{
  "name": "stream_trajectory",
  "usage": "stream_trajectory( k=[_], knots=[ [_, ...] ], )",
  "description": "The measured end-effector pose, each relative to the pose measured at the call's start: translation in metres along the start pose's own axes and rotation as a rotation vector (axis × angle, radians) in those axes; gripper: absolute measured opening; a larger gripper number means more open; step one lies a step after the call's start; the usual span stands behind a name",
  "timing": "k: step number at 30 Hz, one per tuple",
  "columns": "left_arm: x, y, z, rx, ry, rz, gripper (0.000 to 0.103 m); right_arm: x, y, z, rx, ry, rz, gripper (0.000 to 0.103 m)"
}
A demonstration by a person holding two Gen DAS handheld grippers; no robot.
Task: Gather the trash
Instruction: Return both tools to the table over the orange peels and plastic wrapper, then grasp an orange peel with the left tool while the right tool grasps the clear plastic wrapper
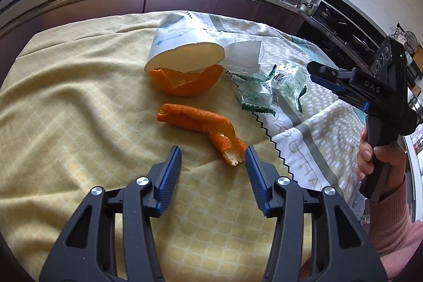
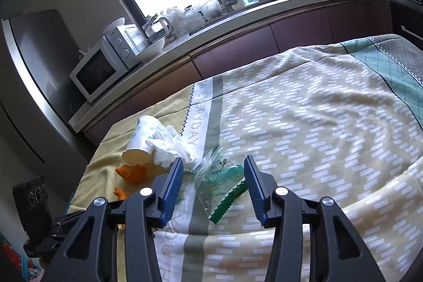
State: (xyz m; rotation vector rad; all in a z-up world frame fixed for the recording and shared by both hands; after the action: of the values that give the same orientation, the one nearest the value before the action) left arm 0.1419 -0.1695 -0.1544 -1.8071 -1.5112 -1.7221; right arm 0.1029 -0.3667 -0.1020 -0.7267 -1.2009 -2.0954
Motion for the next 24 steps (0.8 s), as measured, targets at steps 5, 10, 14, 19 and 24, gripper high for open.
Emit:
stream_trajectory(
  k=[5, 10, 14, 19, 24],
  knots=[
    [-0.001, 0.005, 0.002, 0.016, 0.002, 0.012, 0.044, -0.014, 0.004, -0.004, 0.014, 0.008, 0.041, 0.053],
    [-0.003, 0.007, 0.002, 0.015, 0.003, 0.024, 0.034, -0.023, 0.001, 0.0, 0.035, 0.02, 0.076, 0.051],
    [-0.005, 0.006, 0.0, 0.011, -0.013, 0.036, 0.02, -0.022, -0.003, -0.001, 0.037, 0.031, 0.085, 0.034],
    [-0.006, 0.004, -0.001, 0.009, -0.01, 0.038, 0.009, -0.014, -0.007, -0.002, 0.043, 0.032, 0.069, 0.023],
    [-0.001, 0.001, -0.001, 0.008, -0.002, 0.024, 0.007, -0.004, -0.009, 0.0, 0.041, 0.044, 0.05, 0.016]
  ],
)
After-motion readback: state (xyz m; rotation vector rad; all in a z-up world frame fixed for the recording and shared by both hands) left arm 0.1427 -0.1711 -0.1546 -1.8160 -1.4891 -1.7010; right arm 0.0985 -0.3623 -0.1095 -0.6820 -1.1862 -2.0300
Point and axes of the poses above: each gripper's, at about its wrist camera, not at the fingertips, and x roughly against the way its jaws point, z to its left, y to its top, the point moved 7 cm from there along -x, roughly the way its jaws point, and after that the axes turned 11 degrees about z, right-handed, at the moved point
